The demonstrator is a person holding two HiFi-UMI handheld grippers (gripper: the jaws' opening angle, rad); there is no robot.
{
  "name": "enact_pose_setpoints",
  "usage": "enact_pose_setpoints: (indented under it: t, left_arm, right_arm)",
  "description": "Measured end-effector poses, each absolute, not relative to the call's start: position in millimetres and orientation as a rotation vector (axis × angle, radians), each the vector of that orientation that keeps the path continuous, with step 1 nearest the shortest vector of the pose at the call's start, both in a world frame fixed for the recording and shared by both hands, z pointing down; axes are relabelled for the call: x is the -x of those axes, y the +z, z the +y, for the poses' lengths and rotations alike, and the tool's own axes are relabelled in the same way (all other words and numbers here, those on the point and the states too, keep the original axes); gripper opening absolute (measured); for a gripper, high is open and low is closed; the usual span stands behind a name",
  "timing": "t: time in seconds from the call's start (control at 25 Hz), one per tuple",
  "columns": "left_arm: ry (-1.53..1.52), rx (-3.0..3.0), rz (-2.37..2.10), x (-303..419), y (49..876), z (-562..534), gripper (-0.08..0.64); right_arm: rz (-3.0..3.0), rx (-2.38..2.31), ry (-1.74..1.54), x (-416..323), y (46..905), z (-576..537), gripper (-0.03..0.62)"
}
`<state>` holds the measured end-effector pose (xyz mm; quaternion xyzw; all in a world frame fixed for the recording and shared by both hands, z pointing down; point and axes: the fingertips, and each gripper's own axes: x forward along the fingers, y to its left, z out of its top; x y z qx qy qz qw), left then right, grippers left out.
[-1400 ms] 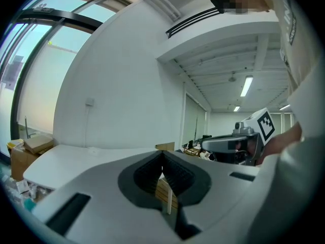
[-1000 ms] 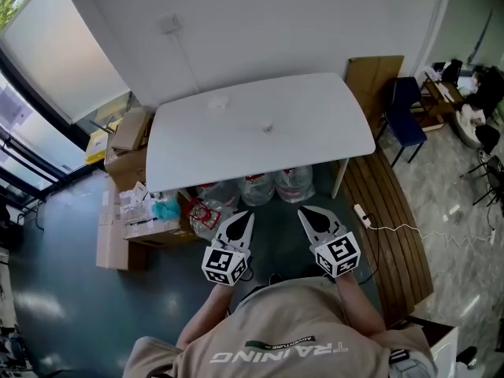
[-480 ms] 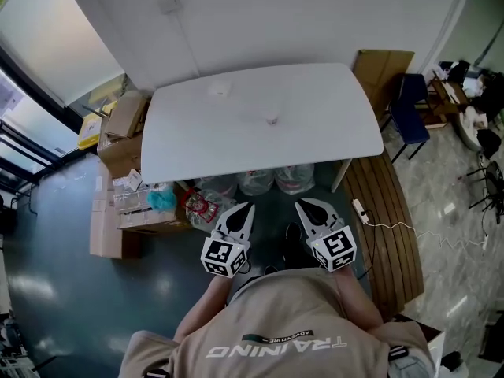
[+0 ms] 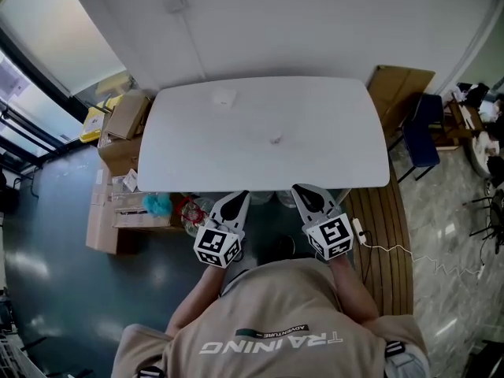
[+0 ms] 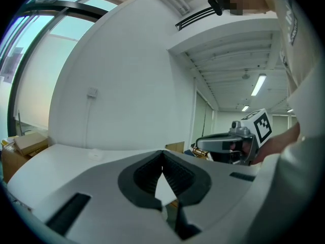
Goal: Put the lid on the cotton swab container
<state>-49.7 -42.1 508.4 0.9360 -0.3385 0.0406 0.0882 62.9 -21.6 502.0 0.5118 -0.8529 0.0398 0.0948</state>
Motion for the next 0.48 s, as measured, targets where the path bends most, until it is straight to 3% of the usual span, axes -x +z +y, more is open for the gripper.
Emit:
enact_pose_setpoints:
  t: [0.48]
  left_arm:
    - [0.186,-2.753,-1.059,-6,533,-120,0.013]
  right_arm:
    - [-2.543,-1.456,0.190,-122,538,-100,0.018]
